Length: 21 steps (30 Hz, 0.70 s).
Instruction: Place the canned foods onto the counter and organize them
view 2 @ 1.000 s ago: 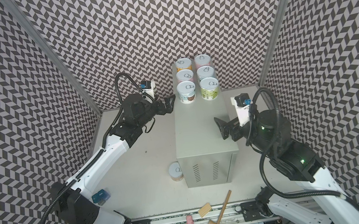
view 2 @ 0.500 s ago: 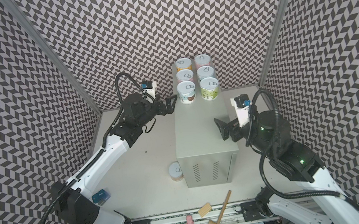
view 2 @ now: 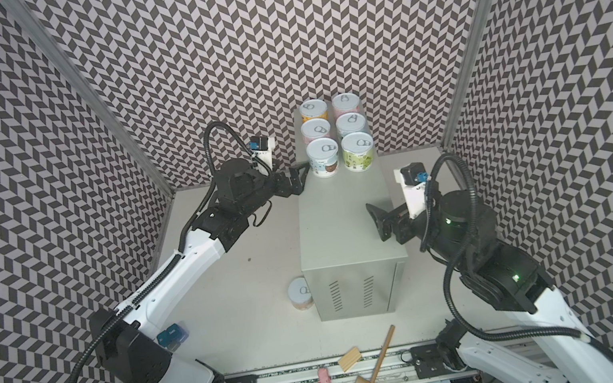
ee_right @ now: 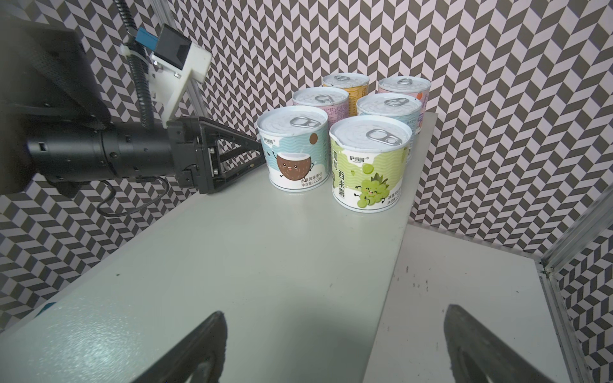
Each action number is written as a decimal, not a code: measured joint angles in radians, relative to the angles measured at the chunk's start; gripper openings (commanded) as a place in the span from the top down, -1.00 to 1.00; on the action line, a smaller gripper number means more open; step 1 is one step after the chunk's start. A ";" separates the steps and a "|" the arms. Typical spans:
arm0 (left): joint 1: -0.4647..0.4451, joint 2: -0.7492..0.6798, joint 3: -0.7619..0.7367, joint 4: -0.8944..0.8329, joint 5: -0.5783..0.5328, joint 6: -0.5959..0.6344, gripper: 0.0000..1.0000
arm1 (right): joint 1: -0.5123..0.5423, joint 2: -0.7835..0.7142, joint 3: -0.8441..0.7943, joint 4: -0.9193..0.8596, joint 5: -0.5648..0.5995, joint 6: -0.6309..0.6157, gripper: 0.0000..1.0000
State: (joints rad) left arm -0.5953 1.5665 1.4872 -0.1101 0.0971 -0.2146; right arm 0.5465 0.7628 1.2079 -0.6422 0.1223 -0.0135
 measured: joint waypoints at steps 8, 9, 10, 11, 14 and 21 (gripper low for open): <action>0.000 -0.005 0.000 -0.008 -0.024 -0.006 -1.00 | 0.000 -0.005 0.000 0.000 0.000 0.004 -0.98; 0.000 -0.007 0.000 -0.016 -0.026 -0.006 -1.00 | 0.000 -0.004 0.000 0.000 0.000 0.004 -0.98; 0.000 -0.011 0.002 -0.027 -0.027 -0.006 -1.00 | 0.000 -0.004 0.000 0.000 0.000 0.005 -0.99; 0.000 -0.014 0.005 -0.042 -0.029 -0.004 -1.00 | 0.000 -0.004 0.000 0.000 0.000 0.006 -0.99; -0.002 -0.017 0.034 -0.105 -0.030 0.006 -1.00 | 0.000 -0.004 0.000 0.000 0.000 0.007 -0.99; -0.032 -0.001 0.174 -0.250 -0.035 0.039 -0.99 | 0.000 -0.005 -0.011 0.000 -0.003 0.013 -0.98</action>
State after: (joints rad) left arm -0.6270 1.5654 1.6615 -0.3599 0.0620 -0.1753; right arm 0.5465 0.7582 1.1969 -0.6418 0.1188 -0.0002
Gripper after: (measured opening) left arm 0.998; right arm 0.993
